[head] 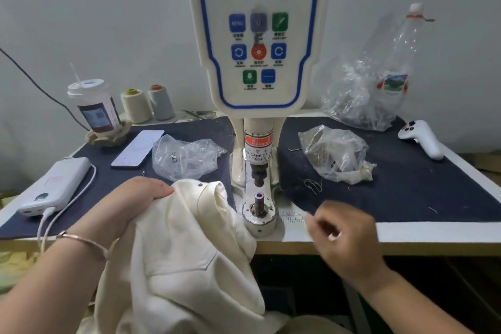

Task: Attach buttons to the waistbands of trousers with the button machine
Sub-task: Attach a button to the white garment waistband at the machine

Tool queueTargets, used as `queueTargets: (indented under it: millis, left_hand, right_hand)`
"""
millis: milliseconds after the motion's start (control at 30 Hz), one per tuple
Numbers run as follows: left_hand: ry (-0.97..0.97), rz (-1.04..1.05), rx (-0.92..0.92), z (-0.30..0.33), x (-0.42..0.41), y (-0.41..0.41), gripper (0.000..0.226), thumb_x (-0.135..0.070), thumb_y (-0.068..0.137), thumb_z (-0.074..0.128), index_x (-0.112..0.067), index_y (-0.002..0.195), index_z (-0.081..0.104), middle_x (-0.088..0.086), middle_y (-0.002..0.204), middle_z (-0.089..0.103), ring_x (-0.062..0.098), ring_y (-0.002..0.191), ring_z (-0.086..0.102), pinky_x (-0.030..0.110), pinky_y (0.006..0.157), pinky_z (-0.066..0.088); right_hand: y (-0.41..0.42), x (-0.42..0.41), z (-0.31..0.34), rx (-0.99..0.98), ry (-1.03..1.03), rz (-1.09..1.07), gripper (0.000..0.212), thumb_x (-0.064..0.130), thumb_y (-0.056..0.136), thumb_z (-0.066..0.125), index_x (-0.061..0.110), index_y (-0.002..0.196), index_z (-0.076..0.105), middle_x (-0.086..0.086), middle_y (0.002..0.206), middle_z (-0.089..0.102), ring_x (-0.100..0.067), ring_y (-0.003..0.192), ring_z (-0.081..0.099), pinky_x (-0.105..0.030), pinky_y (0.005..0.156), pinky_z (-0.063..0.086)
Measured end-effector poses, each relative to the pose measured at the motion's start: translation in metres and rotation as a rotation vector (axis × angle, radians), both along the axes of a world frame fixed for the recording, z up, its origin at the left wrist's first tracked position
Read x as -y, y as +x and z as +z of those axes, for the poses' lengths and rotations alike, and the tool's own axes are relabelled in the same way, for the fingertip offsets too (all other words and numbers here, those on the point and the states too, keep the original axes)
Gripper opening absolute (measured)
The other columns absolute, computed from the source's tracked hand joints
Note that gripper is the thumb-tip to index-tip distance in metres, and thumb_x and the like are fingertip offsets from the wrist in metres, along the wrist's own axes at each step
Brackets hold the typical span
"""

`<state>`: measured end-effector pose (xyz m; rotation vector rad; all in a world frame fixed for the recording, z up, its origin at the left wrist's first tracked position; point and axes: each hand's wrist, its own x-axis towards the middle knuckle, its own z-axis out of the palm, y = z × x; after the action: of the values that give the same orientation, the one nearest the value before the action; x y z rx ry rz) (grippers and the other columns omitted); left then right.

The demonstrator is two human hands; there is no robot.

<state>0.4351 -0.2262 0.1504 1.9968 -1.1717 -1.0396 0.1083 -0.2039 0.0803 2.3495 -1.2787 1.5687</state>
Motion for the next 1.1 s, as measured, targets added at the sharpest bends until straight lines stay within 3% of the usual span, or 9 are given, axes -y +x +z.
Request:
queueTargets:
  millis: [200, 267, 333, 400, 533, 733, 833, 967, 1100]
  left_hand:
    - [-0.075, 0.082, 0.038, 0.004, 0.000, -0.012, 0.032, -0.020, 0.094, 0.064, 0.002, 0.116, 0.068, 0.021, 0.119, 0.066, 0.037, 0.112, 0.062, 0.050, 0.105, 0.044]
    - [-0.062, 0.105, 0.002, 0.005, -0.007, -0.011, 0.034, -0.024, 0.092, 0.065, 0.000, 0.117, 0.067, 0.019, 0.117, 0.067, 0.036, 0.110, 0.063, 0.050, 0.103, 0.046]
    - [-0.059, 0.112, -0.042, 0.006, -0.015, -0.012, 0.029, -0.024, 0.092, 0.066, -0.003, 0.110, 0.070, 0.018, 0.112, 0.069, 0.033, 0.101, 0.066, 0.047, 0.099, 0.050]
    - [-0.072, 0.113, -0.059, 0.007, -0.022, -0.014, 0.019, -0.023, 0.092, 0.066, -0.007, 0.098, 0.071, 0.016, 0.108, 0.071, 0.028, 0.089, 0.067, 0.042, 0.093, 0.052]
    - [-0.072, 0.151, -0.022, 0.014, -0.034, -0.019, 0.030, -0.027, 0.092, 0.066, -0.006, 0.113, 0.067, 0.015, 0.112, 0.069, 0.031, 0.103, 0.065, 0.046, 0.098, 0.050]
    - [-0.124, 0.198, -0.054, 0.020, -0.059, -0.016, 0.033, -0.023, 0.092, 0.064, -0.003, 0.118, 0.065, 0.014, 0.108, 0.068, 0.031, 0.096, 0.066, 0.043, 0.089, 0.053]
    - [-0.197, 0.236, -0.047, 0.031, -0.073, -0.008, 0.028, -0.022, 0.091, 0.064, -0.004, 0.112, 0.067, 0.013, 0.103, 0.069, 0.029, 0.093, 0.067, 0.042, 0.088, 0.054]
    - [-0.254, 0.253, -0.141, 0.054, -0.092, 0.008, 0.032, -0.021, 0.092, 0.062, -0.001, 0.117, 0.067, 0.018, 0.114, 0.069, 0.033, 0.104, 0.067, 0.047, 0.096, 0.052]
    - [-0.299, 0.177, -0.131, 0.080, -0.105, 0.008, 0.030, -0.014, 0.093, 0.061, 0.002, 0.119, 0.065, 0.018, 0.111, 0.069, 0.031, 0.093, 0.067, 0.043, 0.091, 0.053]
  right_hand:
    - [0.036, -0.081, -0.068, -0.335, 0.213, 0.347, 0.034, 0.044, 0.082, 0.067, 0.017, 0.063, 0.056, 0.003, 0.062, 0.052, -0.014, 0.056, 0.048, -0.023, 0.051, 0.035]
    - [0.043, -0.087, -0.094, -0.565, 0.634, 0.218, 0.076, 0.080, 0.065, 0.058, 0.018, 0.108, 0.060, 0.003, 0.106, 0.061, -0.014, 0.097, 0.059, -0.024, 0.078, 0.047]
    - [0.047, -0.083, -0.125, -0.711, 0.941, 0.180, 0.136, 0.095, 0.041, 0.051, 0.016, 0.148, 0.021, -0.002, 0.151, 0.029, -0.023, 0.138, 0.031, -0.037, 0.111, 0.032]
    - [0.058, -0.075, -0.145, -0.751, 1.101, 0.199, 0.152, 0.092, 0.034, 0.058, 0.021, 0.153, -0.004, -0.004, 0.161, 0.003, -0.027, 0.147, 0.009, -0.047, 0.118, 0.018]
    - [0.095, -0.075, -0.176, -0.459, 1.297, 0.250, 0.126, 0.078, 0.042, 0.073, 0.040, 0.146, 0.013, 0.008, 0.146, 0.041, -0.023, 0.132, 0.043, -0.039, 0.106, 0.040]
    - [0.115, -0.071, -0.177, -0.380, 1.065, 0.019, 0.010, 0.035, 0.085, 0.054, 0.030, 0.088, 0.063, -0.001, 0.101, 0.069, -0.027, 0.096, 0.065, -0.028, 0.068, 0.042]
    - [0.101, -0.070, -0.145, -0.322, 1.087, -0.006, 0.013, 0.024, 0.075, 0.066, 0.025, 0.065, 0.057, 0.003, 0.079, 0.065, -0.024, 0.084, 0.065, -0.028, 0.056, 0.040]
    - [0.068, -0.087, -0.061, -0.208, 1.037, 0.132, 0.011, 0.012, 0.080, 0.064, 0.010, 0.071, 0.069, -0.010, 0.086, 0.072, -0.024, 0.091, 0.066, -0.030, 0.067, 0.045]
    - [0.042, -0.153, 0.038, -0.307, 1.064, 0.316, 0.017, 0.019, 0.078, 0.060, 0.003, 0.074, 0.065, -0.004, 0.070, 0.063, -0.006, 0.067, 0.051, -0.025, 0.057, 0.042]
